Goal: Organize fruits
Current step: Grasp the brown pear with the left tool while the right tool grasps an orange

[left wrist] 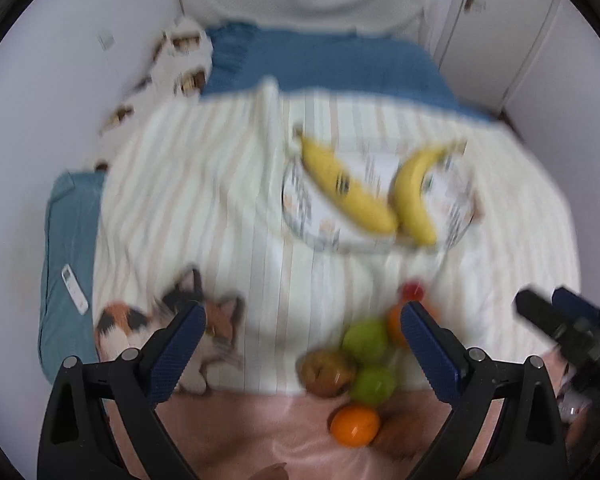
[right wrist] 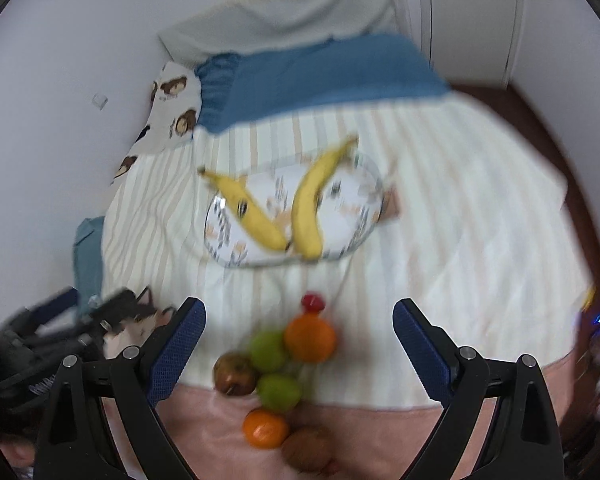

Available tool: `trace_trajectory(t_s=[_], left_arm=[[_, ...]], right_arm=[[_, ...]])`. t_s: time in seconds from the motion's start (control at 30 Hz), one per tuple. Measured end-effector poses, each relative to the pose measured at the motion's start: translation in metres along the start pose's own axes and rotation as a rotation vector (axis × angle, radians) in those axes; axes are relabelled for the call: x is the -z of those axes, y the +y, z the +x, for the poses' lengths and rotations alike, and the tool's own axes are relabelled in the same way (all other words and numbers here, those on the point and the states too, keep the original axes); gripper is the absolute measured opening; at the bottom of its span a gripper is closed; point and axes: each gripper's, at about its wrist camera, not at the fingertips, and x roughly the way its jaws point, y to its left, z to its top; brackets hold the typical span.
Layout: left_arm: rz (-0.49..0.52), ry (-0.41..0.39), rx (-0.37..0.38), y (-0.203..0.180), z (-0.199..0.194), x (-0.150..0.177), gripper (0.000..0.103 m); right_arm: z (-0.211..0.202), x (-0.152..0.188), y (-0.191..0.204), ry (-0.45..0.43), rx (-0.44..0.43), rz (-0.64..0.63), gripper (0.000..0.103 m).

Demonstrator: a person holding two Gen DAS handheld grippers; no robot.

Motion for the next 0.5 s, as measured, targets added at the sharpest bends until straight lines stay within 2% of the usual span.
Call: trace_trajectory(t_s=[0.07, 0.13, 0.17, 0.27, 0.37, 0.4, 0.43, 0.47, 0.5], left_arm=[[0.003, 0.104, 0.002, 0.000, 0.037, 0.017, 0.100], [-0.001, 0.213, 0.011, -0.001, 0.073, 0.034, 0.100], [-0.005, 0.271, 0.017, -0.003, 0.093, 0.043, 0.100], [0.006, 0.371, 0.025, -0.013, 0.132, 0.061, 0.100], [0.000, 0.416, 0.042, -0.021, 0.156, 0.070, 0.098], [-0.012, 0.405, 0.053, -0.023, 0.158, 0.070, 0.094], [-0.022, 0.382, 0.058, -0.024, 0.158, 0.069, 0.085], [-0.025, 0.379, 0.069, -0.026, 0.158, 0.069, 0.070], [-0.025, 0.381, 0.069, -0.028, 0.157, 0.068, 0.065]], right_arm=[[0.023, 0.008, -0.017, 0.062, -0.064, 0.069, 0.090], [0.053, 0.018, -0.034, 0.150, -0.090, 0.131, 0.080], [0.066, 0.023, -0.040, 0.182, -0.097, 0.153, 0.079], [0.094, 0.032, -0.049, 0.246, -0.107, 0.185, 0.079], [0.121, 0.036, -0.052, 0.288, -0.117, 0.212, 0.079], [0.128, 0.036, -0.053, 0.298, -0.119, 0.221, 0.079], [0.136, 0.035, -0.052, 0.307, -0.125, 0.232, 0.079], [0.144, 0.035, -0.051, 0.319, -0.128, 0.239, 0.079], [0.153, 0.034, -0.050, 0.332, -0.125, 0.245, 0.079]])
